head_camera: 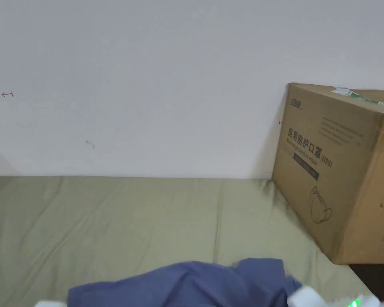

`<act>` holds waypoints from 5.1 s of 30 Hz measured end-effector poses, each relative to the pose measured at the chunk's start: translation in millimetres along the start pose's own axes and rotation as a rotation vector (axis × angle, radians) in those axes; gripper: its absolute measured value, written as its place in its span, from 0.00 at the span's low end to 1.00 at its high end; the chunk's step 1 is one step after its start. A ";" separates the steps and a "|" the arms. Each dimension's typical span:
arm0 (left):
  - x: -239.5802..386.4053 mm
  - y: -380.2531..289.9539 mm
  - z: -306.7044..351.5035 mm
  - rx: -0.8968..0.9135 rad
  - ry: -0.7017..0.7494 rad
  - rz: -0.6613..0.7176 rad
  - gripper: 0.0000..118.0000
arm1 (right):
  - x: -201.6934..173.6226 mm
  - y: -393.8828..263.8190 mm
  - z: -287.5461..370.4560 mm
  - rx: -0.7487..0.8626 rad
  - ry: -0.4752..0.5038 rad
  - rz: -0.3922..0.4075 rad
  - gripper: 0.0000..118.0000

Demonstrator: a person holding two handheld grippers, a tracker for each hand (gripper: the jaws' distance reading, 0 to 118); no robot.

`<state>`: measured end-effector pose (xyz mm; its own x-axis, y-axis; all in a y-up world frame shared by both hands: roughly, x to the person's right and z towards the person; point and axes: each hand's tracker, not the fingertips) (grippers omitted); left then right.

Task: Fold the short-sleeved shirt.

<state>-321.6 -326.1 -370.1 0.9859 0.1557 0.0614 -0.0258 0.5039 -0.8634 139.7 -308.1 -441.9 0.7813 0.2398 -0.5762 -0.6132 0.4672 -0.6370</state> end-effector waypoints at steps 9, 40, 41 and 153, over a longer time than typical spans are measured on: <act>1.3 -76.8 62.9 -0.077 -0.073 0.077 0.01 | -10.6 -99.2 69.8 -0.041 0.199 -0.101 0.12; 23.7 -89.9 184.5 0.648 0.155 0.275 0.00 | -43.0 -50.2 187.2 0.689 0.168 -0.737 0.08; 15.8 -82.8 178.0 0.621 0.116 0.285 0.00 | -45.9 -45.7 185.0 0.678 0.164 -0.734 0.08; 8.0 405.5 254.5 0.865 0.339 0.035 0.02 | 231.8 392.9 277.0 0.773 -0.581 -0.378 0.02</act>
<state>-366.3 95.7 -592.3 0.9744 -0.0054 -0.2250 -0.0361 0.9830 -0.1800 112.1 166.8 -684.0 0.9685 0.2418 0.0591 -0.2349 0.9664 -0.1041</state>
